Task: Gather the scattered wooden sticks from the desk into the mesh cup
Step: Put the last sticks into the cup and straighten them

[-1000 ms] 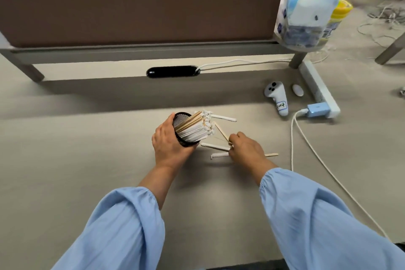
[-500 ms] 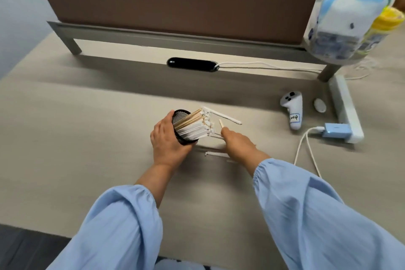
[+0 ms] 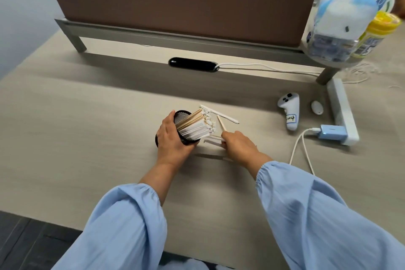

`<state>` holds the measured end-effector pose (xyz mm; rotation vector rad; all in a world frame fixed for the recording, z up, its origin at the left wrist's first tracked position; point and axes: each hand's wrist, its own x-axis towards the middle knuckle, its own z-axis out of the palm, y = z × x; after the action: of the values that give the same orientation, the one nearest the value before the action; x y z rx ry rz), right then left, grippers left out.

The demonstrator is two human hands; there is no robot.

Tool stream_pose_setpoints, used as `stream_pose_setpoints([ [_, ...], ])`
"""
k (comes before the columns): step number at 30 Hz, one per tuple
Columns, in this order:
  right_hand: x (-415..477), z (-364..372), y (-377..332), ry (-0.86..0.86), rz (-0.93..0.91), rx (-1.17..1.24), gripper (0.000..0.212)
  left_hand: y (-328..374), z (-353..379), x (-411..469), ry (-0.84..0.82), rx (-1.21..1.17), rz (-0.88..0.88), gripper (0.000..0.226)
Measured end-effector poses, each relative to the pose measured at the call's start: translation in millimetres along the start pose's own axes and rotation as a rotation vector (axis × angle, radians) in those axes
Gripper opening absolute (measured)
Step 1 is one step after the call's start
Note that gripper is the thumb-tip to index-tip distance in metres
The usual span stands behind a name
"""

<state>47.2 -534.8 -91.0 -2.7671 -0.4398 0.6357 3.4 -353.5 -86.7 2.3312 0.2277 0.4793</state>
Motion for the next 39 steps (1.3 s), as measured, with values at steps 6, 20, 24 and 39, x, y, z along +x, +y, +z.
stream_pose_setpoints([
  [6,-2,-3,9,0.126,0.041,0.443,0.021,-1,0,-2,0.025,-0.013,0.007,0.096],
  [20,-14,11,20,-0.09,0.107,-0.02,0.022,0,7,-2,0.005,0.019,0.063,0.093],
  [24,-5,7,12,0.021,0.153,0.145,0.013,-1,6,0,0.017,0.019,0.058,0.093],
  [39,57,-2,-6,0.094,0.267,0.035,0.029,-12,1,30,-0.033,0.004,0.013,0.095],
])
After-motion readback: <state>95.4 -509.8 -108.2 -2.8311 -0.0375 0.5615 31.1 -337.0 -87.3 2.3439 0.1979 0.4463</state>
